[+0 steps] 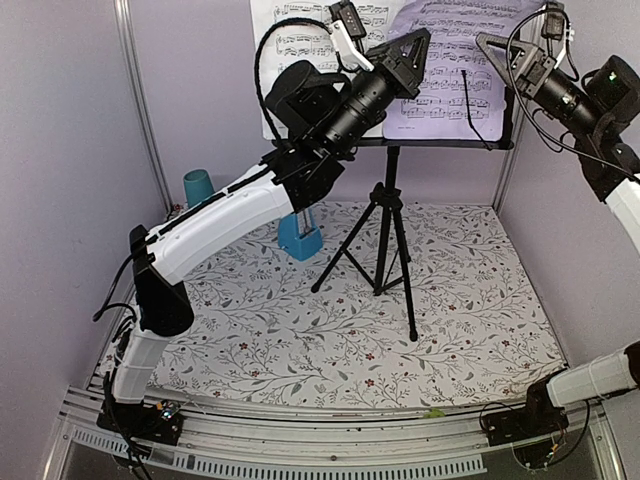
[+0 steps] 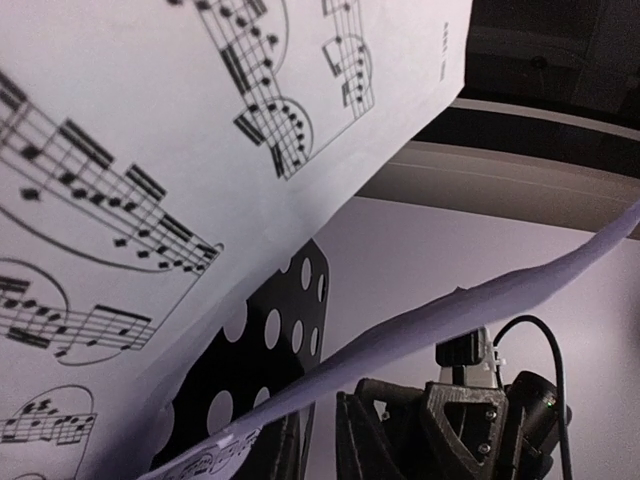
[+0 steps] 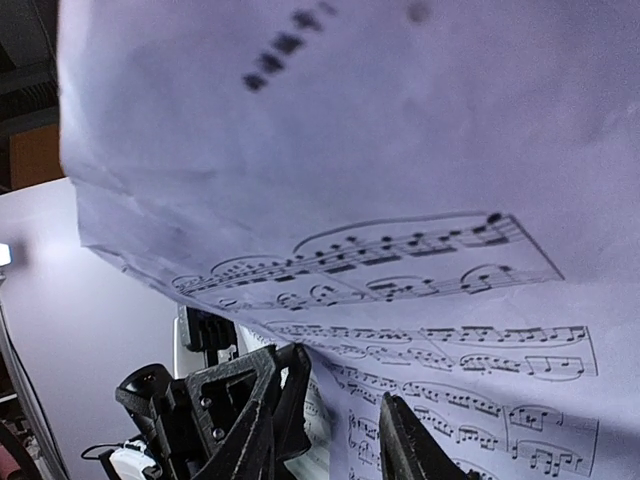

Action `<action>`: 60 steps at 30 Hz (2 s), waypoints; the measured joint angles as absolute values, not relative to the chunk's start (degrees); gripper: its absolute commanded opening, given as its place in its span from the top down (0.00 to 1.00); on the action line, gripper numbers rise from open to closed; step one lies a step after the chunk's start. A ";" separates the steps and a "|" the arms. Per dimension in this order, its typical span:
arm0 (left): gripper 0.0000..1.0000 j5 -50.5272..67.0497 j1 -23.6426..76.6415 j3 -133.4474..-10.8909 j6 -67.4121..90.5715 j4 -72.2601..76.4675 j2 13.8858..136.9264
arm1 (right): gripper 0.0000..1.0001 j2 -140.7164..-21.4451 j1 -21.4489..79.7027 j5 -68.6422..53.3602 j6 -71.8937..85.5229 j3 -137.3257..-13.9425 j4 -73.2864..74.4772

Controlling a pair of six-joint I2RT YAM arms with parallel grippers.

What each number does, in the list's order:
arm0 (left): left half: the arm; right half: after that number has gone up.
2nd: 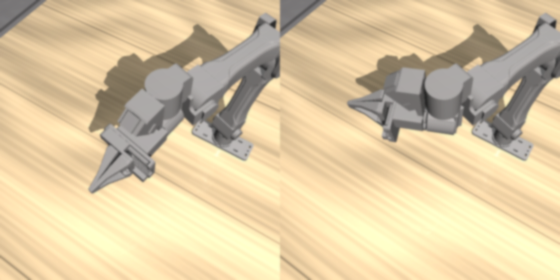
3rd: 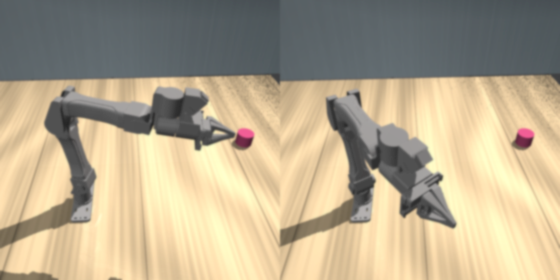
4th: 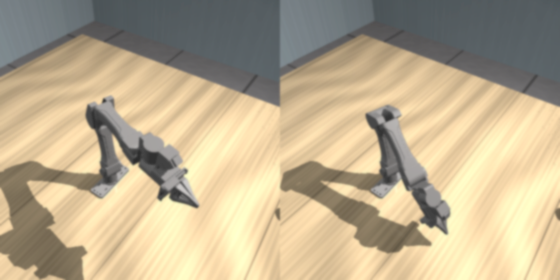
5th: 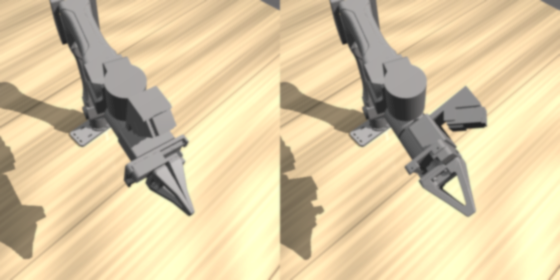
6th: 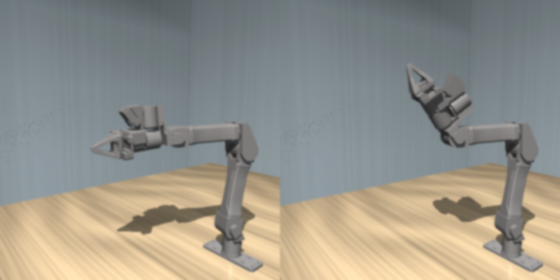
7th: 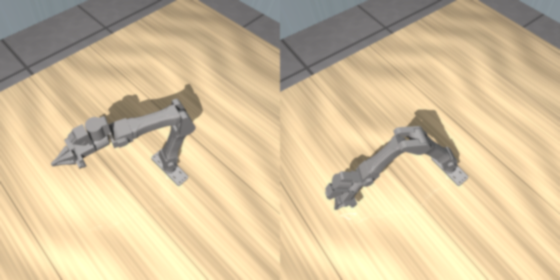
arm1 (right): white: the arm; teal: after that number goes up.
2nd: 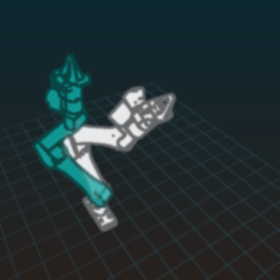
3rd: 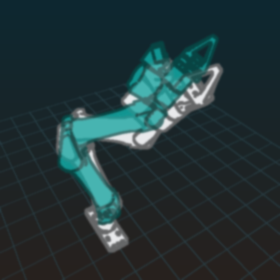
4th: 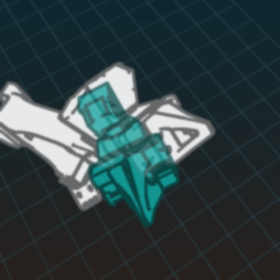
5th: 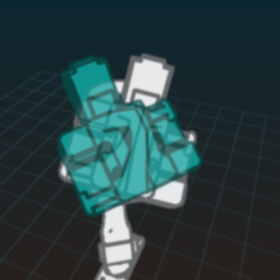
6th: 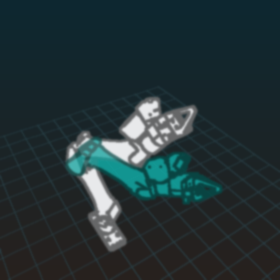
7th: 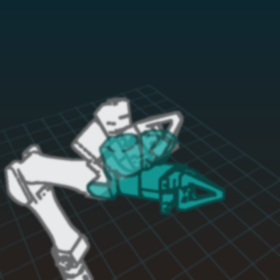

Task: Set up the instrument practice props
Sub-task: Adjust the sheet music on the music stand.

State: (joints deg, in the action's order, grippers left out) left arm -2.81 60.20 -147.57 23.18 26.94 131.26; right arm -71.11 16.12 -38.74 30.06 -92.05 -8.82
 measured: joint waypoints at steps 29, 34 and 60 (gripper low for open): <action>0.85 0.78 61.45 -126.96 18.28 25.26 112.81 | 0.60 -84.51 16.12 -28.64 36.62 -101.47 -25.02; 0.85 0.32 61.91 -120.64 16.82 25.89 107.09 | 0.60 -84.93 16.12 -28.27 36.64 -101.67 -25.96; 0.81 -7.18 62.26 -101.67 10.02 27.77 90.56 | 0.58 -80.03 16.12 -28.08 37.08 -96.88 -28.56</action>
